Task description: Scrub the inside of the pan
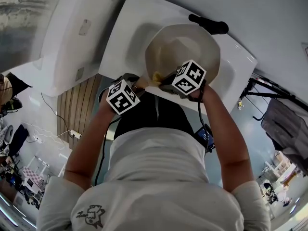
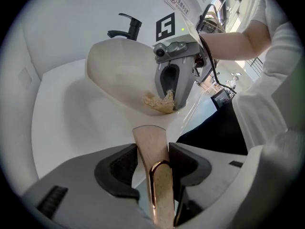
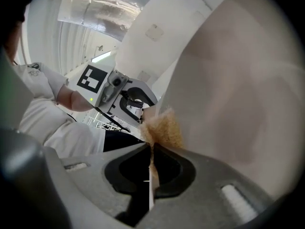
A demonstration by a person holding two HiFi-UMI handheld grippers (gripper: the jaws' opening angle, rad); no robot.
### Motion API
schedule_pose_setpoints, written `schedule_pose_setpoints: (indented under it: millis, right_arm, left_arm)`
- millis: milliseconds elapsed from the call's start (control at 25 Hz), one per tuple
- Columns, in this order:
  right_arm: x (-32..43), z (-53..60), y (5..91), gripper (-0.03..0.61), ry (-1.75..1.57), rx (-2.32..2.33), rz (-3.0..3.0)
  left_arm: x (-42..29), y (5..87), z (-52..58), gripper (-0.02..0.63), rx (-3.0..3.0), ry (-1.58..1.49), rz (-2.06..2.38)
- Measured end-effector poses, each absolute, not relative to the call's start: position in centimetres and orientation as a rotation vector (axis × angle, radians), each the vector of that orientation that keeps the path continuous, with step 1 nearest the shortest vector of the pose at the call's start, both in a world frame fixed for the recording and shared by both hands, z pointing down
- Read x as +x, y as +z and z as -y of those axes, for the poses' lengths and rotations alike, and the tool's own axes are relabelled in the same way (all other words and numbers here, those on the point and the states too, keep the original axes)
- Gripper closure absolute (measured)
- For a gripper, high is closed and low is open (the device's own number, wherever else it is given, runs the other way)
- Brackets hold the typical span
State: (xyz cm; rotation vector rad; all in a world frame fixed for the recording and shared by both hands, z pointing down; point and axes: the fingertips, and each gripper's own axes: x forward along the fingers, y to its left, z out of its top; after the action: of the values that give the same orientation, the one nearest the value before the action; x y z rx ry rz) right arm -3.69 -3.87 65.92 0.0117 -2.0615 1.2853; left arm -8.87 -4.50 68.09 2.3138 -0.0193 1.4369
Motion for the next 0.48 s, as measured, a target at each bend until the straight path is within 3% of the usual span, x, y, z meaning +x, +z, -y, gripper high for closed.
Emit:
schedule_pose_setpoints:
  millis: [480]
  right_arm:
    - [1.0,0.4,67.0,0.555,1.428,0.104,1.776]
  left_arm:
    - [-8.7,67.9,4.3,0.411,2.317,1.437,0.034]
